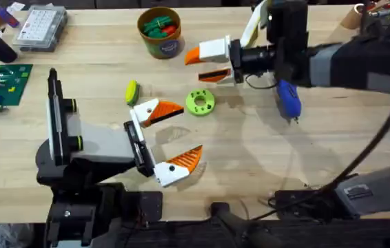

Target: Pick up the gripper from the table and insert it into the empty holder that is missing its gripper. Then pick up a screw, insert it into the mounting hole, and use the screwdriver to tighten it. Finally, clean up the table by picking up the vegetable and placing it into the bucket.

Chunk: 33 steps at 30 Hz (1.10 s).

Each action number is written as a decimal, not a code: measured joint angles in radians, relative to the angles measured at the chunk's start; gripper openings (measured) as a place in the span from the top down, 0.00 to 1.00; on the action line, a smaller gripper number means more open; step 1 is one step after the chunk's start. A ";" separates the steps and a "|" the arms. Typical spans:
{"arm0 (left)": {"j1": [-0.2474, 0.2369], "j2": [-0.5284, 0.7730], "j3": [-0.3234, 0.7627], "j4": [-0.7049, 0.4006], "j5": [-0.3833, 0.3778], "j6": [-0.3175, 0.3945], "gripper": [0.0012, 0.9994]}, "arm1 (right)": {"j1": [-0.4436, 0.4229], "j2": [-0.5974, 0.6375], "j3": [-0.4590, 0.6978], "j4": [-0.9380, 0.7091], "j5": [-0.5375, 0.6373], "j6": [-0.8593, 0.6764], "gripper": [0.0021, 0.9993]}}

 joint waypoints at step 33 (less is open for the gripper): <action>0.000 0.000 0.000 -0.002 0.008 0.000 0.01 | 0.136 -0.523 0.113 -1.160 0.718 -0.718 0.00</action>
